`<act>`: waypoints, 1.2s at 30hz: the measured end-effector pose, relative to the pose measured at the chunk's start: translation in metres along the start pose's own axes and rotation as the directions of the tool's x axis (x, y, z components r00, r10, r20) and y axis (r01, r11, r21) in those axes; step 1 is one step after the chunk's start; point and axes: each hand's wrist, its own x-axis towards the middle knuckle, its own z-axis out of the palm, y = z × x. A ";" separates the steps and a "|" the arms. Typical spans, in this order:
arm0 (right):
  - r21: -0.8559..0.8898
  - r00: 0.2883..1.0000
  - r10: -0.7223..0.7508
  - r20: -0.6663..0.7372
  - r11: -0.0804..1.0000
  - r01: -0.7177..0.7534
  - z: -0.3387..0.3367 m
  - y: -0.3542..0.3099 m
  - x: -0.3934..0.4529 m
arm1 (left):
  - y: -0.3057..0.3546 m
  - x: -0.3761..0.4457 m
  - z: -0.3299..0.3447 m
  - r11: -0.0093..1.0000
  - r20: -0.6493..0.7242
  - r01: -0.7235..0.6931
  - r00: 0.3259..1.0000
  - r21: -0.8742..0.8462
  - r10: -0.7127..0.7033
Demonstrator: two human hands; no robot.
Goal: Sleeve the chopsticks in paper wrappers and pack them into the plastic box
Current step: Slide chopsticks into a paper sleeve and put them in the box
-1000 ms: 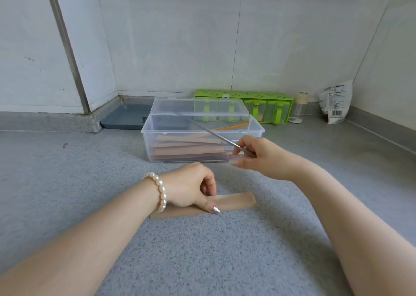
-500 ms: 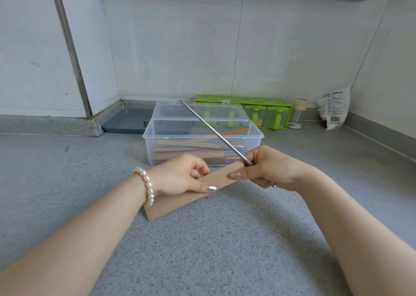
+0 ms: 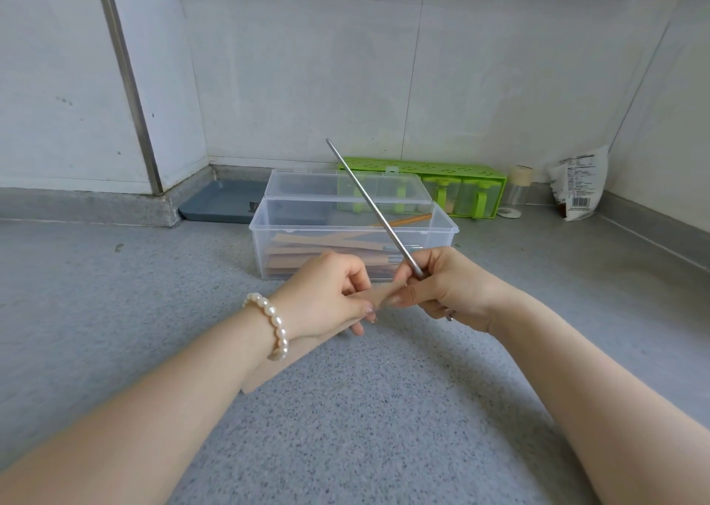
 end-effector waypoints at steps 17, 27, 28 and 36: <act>0.128 0.994 0.104 0.023 0.986 -0.106 0.001 -0.005 -0.004 | -0.008 0.006 0.001 0.857 -0.011 -0.205 0.971 0.473 0.238; 0.236 0.997 -0.048 0.055 0.971 0.034 -0.009 -0.006 -0.005 | 0.003 -0.003 -0.012 0.860 -0.340 -0.393 0.800 0.326 0.495; 0.233 0.997 -0.060 0.045 0.971 0.048 -0.010 -0.006 -0.004 | 0.005 -0.005 -0.013 0.850 -0.329 -0.374 0.803 0.370 0.497; 0.124 1.000 0.012 -0.004 0.992 -0.011 -0.010 -0.004 -0.003 | 0.000 -0.001 -0.013 0.808 -0.063 -0.121 0.979 0.576 0.191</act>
